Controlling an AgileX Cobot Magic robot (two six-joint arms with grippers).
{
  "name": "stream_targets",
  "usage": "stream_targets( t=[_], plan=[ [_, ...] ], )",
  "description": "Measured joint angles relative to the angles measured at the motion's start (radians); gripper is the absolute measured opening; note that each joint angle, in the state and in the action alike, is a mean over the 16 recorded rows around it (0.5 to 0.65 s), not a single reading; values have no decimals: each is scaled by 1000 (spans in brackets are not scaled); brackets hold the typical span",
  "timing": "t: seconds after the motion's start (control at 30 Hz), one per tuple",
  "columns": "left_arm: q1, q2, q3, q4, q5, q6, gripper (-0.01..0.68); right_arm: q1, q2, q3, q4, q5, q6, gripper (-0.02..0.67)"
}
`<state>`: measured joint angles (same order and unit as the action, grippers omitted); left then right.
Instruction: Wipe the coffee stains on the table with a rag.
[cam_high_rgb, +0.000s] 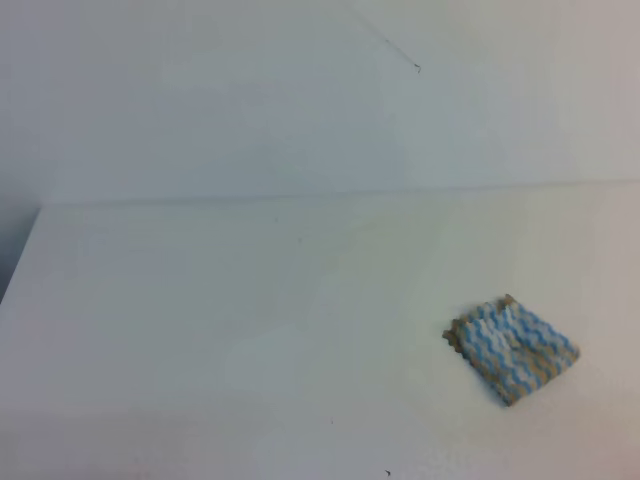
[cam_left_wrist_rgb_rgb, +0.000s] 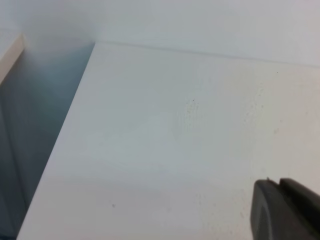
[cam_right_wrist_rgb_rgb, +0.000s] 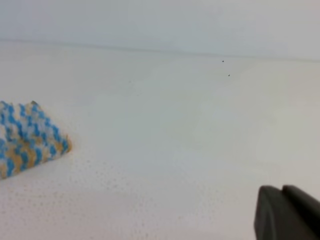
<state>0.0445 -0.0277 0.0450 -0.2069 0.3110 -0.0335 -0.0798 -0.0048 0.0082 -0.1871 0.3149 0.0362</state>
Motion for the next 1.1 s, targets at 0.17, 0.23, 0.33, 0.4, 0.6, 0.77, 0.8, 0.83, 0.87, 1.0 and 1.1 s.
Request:
stream_targets(
  t=[0.17,0.23,0.33,0.4,0.6,0.77,0.8,0.83,0.87,1.0,1.1],
  plan=[
    [0,0,0,0,0,0,0,0,0,0,0,2,0,-3],
    [0,0,0,0,0,0,0,0,0,0,0,3,1,-3],
    [0,0,0,0,0,0,0,0,0,0,0,5,1,-3],
    [0,0,0,0,0,0,0,0,0,0,0,5,1,-3],
    [0,0,0,0,0,0,0,7,2,0,-1,5,1,-3],
    [0,0,0,0,0,0,0,21,2,0,-1,5,1,-3],
    [0,0,0,0,0,0,0,24,2,0,-2,5,1,-3],
    [0,0,0,0,0,0,0,27,2,0,-2,5,1,-3],
    [0,0,0,0,0,0,0,29,2,0,-2,5,1,-3],
    [0,0,0,0,0,0,0,40,0,0,-2,5,1,-3],
    [0,0,0,0,0,0,0,44,0,0,-2,5,1,-3]
  ],
)
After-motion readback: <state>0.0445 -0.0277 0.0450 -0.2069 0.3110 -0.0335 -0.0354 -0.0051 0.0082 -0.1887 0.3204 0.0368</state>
